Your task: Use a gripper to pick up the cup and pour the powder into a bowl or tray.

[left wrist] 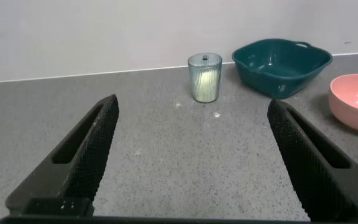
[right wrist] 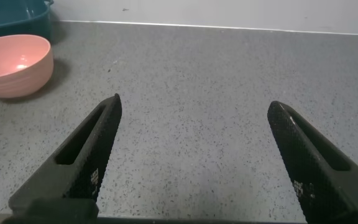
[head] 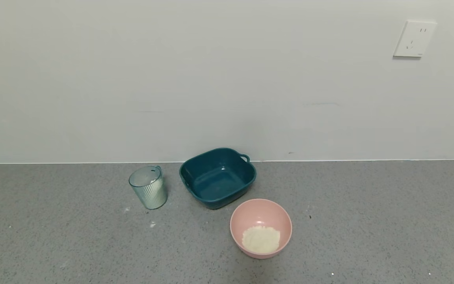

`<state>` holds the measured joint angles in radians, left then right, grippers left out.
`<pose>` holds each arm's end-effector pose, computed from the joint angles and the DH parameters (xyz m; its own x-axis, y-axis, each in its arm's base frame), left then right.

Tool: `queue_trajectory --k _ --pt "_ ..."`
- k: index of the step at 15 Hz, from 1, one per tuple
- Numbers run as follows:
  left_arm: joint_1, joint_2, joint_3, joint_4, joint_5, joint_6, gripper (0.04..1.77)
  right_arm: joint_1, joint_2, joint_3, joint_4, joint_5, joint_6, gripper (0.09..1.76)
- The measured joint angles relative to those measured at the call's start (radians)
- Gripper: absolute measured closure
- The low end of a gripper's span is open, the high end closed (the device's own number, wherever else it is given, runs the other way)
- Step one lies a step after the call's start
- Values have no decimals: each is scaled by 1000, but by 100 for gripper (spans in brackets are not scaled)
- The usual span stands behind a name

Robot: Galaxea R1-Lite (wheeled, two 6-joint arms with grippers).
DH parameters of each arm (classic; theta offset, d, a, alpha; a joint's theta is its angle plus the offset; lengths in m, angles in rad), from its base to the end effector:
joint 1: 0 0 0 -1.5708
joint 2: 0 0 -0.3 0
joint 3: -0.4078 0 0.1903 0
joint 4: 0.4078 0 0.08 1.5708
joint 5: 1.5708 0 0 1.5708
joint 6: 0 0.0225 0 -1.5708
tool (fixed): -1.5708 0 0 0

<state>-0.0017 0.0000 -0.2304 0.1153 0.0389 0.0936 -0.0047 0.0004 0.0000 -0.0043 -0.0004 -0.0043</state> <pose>-0.0454 0.0010 0.1251 0.9927 0.0372 0.1148 -0.0475 0.9950 0.0884 -0.0228 0.0001 0.0759 1.0000 -0.0051 0.0039 0.0051 1.0000 -0.0043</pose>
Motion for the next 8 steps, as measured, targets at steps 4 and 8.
queue_trajectory --k 4,8 --pt "0 0 153 -117 9 2 9 0 0 0 1 0 0 14" --pt "0 0 202 -156 -3 0 9 0 0 0 1 0 0 14"
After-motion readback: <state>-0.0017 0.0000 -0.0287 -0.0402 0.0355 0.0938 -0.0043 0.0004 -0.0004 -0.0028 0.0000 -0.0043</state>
